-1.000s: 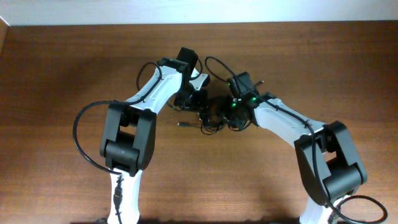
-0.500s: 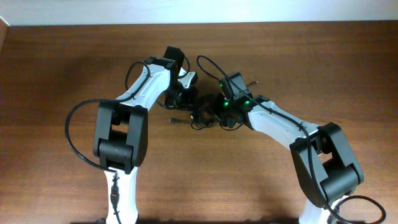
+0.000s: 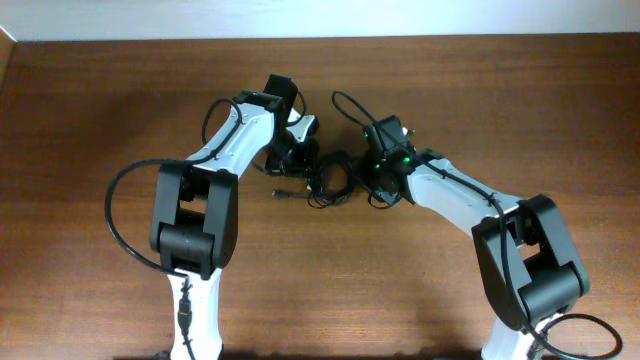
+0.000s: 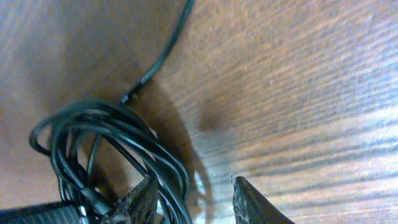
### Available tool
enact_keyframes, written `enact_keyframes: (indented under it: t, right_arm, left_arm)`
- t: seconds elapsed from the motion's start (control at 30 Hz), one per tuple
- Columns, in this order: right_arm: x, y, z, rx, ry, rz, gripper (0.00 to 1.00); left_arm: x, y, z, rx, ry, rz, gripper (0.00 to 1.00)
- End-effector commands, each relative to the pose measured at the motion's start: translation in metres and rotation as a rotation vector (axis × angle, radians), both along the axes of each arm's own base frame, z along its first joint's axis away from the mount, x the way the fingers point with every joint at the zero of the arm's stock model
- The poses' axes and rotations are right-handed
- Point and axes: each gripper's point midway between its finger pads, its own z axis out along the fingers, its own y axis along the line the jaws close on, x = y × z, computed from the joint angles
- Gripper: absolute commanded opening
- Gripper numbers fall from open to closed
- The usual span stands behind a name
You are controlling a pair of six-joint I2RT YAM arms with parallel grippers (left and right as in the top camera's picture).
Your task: Untangle cables
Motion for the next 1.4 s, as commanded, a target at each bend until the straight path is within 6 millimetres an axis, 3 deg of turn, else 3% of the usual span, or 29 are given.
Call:
enact_keyframes:
  t: [0.0, 0.03, 0.33, 0.43, 0.53, 0.63, 0.77, 0.9, 0.93, 1.0, 1.07, 1.1, 1.17, 1.27, 1.37]
  right_arm:
    - [-0.011, 0.011, -0.005, -0.027, 0.006, 0.047, 0.39]
    - [-0.015, 0.018, -0.005, -0.02, 0.011, 0.065, 0.39]
    - [-0.068, 0.088, 0.003, 0.149, 0.108, 0.271, 0.04]
    - [-0.075, 0.098, 0.016, 0.245, 0.143, 0.304, 0.04]
    - [-0.065, 0.099, 0.036, 0.322, 0.133, 0.308, 0.04]
    - [-0.056, 0.094, 0.039, 0.321, 0.115, 0.289, 0.09]
    - [-0.041, 0.077, 0.033, 0.259, 0.083, 0.233, 0.27]
    - [-0.045, 0.057, 0.02, 0.145, 0.1, 0.205, 0.45]
    - [-0.039, 0.051, 0.018, 0.097, 0.067, 0.213, 0.54]
    - [-0.031, 0.038, 0.014, 0.017, 0.03, 0.19, 0.59]
    - [-0.027, 0.034, 0.014, -0.007, 0.01, 0.175, 0.64]
    - [-0.02, 0.037, 0.017, 0.0, -0.023, 0.173, 0.69]
    - [-0.008, 0.044, 0.024, 0.03, -0.082, 0.173, 0.71]
    - [0.007, 0.051, 0.034, 0.06, -0.155, 0.169, 0.7]
    - [0.018, 0.049, 0.039, 0.053, -0.199, 0.149, 0.64]
  left_arm:
    - [-0.001, -0.005, 0.014, -0.027, -0.021, 0.002, 0.0]
    - [-0.001, -0.005, 0.014, -0.027, -0.021, 0.002, 0.0]
    - [-0.001, -0.005, 0.014, -0.026, -0.022, 0.002, 0.0]
    - [-0.001, -0.005, 0.014, -0.026, -0.022, 0.002, 0.0]
    - [0.0, -0.005, 0.014, -0.025, -0.022, 0.002, 0.0]
    - [0.0, -0.004, 0.014, -0.023, -0.023, 0.003, 0.0]
    - [0.0, -0.004, 0.014, -0.022, -0.023, 0.003, 0.0]
    - [0.001, -0.002, 0.013, -0.005, -0.028, 0.005, 0.0]
    - [0.001, -0.002, 0.013, -0.005, -0.028, 0.005, 0.0]
    - [0.001, -0.002, 0.013, -0.005, -0.028, 0.005, 0.01]
    - [0.001, -0.002, 0.013, -0.005, -0.028, 0.005, 0.11]
    - [0.001, -0.002, 0.013, -0.005, -0.028, 0.005, 0.29]
    - [0.001, -0.002, 0.013, -0.005, -0.028, 0.004, 0.36]
    - [0.002, 0.001, 0.011, 0.014, -0.034, 0.006, 0.32]
    - [0.002, 0.003, 0.011, 0.021, -0.035, 0.007, 0.13]
